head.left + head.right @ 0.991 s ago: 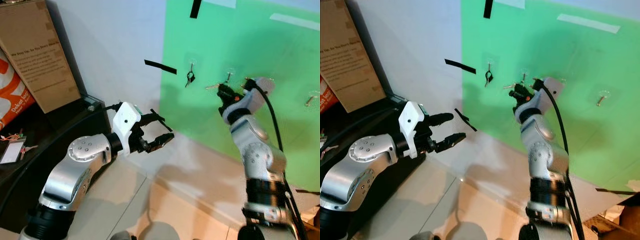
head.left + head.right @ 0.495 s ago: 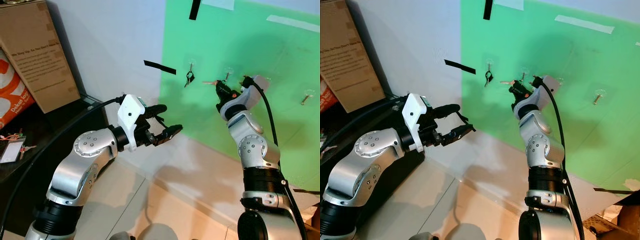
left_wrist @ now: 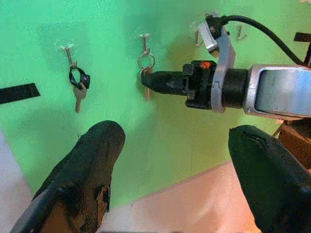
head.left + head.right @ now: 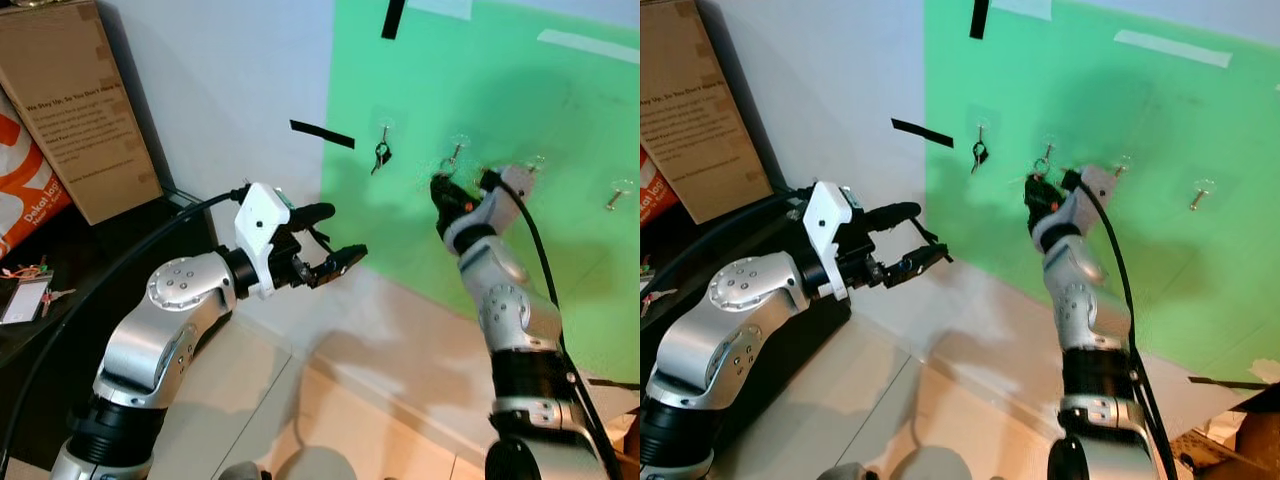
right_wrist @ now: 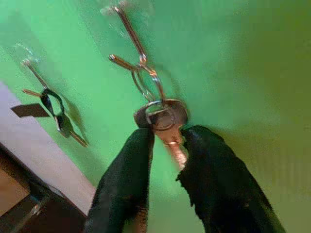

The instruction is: Hang keys on a hook

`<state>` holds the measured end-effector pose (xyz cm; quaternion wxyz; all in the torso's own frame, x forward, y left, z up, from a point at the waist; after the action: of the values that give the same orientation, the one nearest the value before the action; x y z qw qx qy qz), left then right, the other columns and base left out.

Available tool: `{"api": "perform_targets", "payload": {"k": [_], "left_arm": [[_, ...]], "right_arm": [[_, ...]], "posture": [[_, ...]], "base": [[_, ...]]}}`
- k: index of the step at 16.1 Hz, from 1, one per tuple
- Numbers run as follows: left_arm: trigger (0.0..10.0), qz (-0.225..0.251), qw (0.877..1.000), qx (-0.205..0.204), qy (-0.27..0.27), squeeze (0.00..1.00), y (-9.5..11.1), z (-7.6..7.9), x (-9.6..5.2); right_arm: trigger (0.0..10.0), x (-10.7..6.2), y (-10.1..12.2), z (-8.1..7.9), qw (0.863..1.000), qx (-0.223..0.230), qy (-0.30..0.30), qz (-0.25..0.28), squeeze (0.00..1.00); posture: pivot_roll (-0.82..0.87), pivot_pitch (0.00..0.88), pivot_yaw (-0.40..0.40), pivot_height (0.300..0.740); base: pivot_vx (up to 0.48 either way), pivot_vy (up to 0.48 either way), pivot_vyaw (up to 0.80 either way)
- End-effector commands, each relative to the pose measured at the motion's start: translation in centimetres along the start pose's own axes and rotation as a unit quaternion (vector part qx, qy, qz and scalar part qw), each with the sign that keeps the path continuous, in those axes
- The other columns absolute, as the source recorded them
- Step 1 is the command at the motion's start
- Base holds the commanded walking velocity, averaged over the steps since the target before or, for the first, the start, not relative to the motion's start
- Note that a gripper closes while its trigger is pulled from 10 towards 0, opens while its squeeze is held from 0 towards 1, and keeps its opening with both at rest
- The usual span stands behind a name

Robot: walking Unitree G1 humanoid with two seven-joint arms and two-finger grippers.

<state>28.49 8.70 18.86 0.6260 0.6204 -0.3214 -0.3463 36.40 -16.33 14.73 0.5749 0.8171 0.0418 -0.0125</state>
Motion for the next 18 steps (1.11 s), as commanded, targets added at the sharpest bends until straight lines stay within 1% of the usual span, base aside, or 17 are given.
{"api": "perform_targets", "payload": {"k": [1, 2, 4, 6, 7, 8, 9, 10, 11, 12, 13, 14, 16, 17, 18], "left_arm": [[10.0, 0.007, 1.000, 0.004, 0.004, 0.00, 0.4, -0.1, 0.0], [10.0, 0.007, 1.000, 0.004, 0.005, 0.00, 0.4, -0.1, 0.0], [10.0, 0.006, 0.999, 0.000, 0.032, 0.00, 0.3, -0.8, -0.4], [10.0, -0.010, 0.998, 0.000, 0.063, 0.00, -0.5, -1.5, -1.3], [10.0, -0.023, 0.995, -0.001, 0.099, 0.00, -1.3, -2.2, -2.2], [10.0, -0.029, 0.992, 0.001, 0.119, 0.00, -1.6, -2.6, -2.7], [10.0, -0.040, 0.987, 0.005, 0.156, 0.00, -2.2, -3.2, -3.3], [10.0, -0.053, 0.977, 0.009, 0.206, 0.00, -3.0, -4.0, -4.1], [10.0, -0.065, 0.968, 0.015, 0.244, 0.00, -3.7, -4.5, -4.8], [10.0, -0.078, 0.959, 0.032, 0.271, 0.00, -4.2, -4.9, -5.3], [10.0, -0.082, 0.951, 0.034, 0.297, 0.00, -4.5, -5.2, -5.5], [10.0, -0.075, 0.944, 0.026, 0.320, 0.00, -4.6, -5.5, -5.6], [10.0, -0.060, 0.940, 0.032, 0.335, 0.00, -4.3, -5.5, -5.5], [10.0, -0.058, 0.933, 0.024, 0.354, 0.00, -4.4, -5.7, -5.5], [10.0, -0.049, 0.929, 0.026, 0.366, 0.00, -4.2, -5.9, -5.6]], "right_arm": [[10.0, -0.5, 0.3, 0.7, 1.000, -0.012, -0.010, 0.007, 1.00], [10.0, -0.6, 0.2, 0.7, 1.000, -0.015, -0.009, 0.007, 1.00], [10.0, -1.9, 0.4, 0.2, 0.999, -0.026, 0.017, 0.019, 1.00], [10.0, -3.6, -0.3, -0.3, 0.993, -0.108, 0.037, 0.015, 1.00], [10.0, -4.8, -0.8, -1.3, 0.987, -0.142, 0.069, 0.016, 1.00], [10.0, -5.4, -1.3, -1.7, 0.986, -0.146, 0.079, 0.009, 1.00], [10.0, -6.1, -1.9, -2.4, 0.983, -0.158, 0.094, 0.004, 1.00], [10.0, -6.6, -2.8, -2.7, 0.982, -0.166, 0.093, -0.001, 1.00], [10.0, -6.9, -3.3, -2.7, 0.983, -0.163, 0.082, 0.000, 1.00], [10.0, -7.0, -3.5, -2.5, 0.984, -0.163, 0.067, 0.006, 1.00], [10.0, -7.1, -3.6, -2.5, 0.985, -0.162, 0.060, 0.004, 1.00], [10.0, -7.1, -3.7, -2.6, 0.985, -0.165, 0.060, 0.002, 1.00], [10.0, -6.9, -3.8, -2.5, 0.987, -0.151, 0.050, -0.002, 1.00], [10.0, -6.7, -4.2, -2.2, 0.988, -0.147, 0.037, -0.016, 1.00], [10.0, -6.6, -4.4, -2.1, 0.989, -0.145, 0.030, -0.022, 1.00]], "posture": [[0.01, 0.000, -0.033, 0.740], [0.01, 0.000, -0.033, 0.740], [0.01, 0.000, -0.035, 0.740], [0.00, 0.000, -0.029, 0.740], [0.00, 0.000, -0.027, 0.740], [-0.01, 0.000, -0.024, 0.740], [-0.01, 0.000, -0.023, 0.740], [0.00, 0.000, -0.030, 0.740], [0.00, 0.000, -0.035, 0.740], [0.01, 0.000, -0.041, 0.740], [0.01, 0.000, -0.041, 0.740], [0.01, 0.000, -0.039, 0.740], [0.01, 0.000, -0.036, 0.740], [0.01, 0.000, -0.032, 0.740], [0.00, 0.000, -0.033, 0.740]], "base": [[0.000, 0.000, 0.00], [0.000, 0.000, 0.00], [0.000, 0.000, 0.00], [0.000, 0.000, 0.00], [0.000, 0.000, 0.00], [0.000, 0.000, 0.66], [0.000, 0.000, 0.80], [0.000, 0.000, 0.80], [0.000, 0.000, 0.80], [0.000, 0.000, 0.80], [0.000, 0.000, 0.80], [0.000, 0.000, 0.80], [0.000, 0.000, 0.80], [0.000, 0.000, 0.80], [0.000, 0.000, 0.80]]}}
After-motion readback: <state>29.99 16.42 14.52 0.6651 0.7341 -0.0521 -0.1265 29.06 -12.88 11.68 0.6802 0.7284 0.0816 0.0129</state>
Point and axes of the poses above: a point about 5 cm out from each wrist's last joint towards the gripper, its own x axis pointing out of the wrist towards the gripper, its own y axis along the axis of the wrist's last joint, z = x × y, the point moved 2 cm from there along x, pointing out of the wrist towards the gripper, and after that the axes turned 6 degrees about -x, right-handed, at the moved point
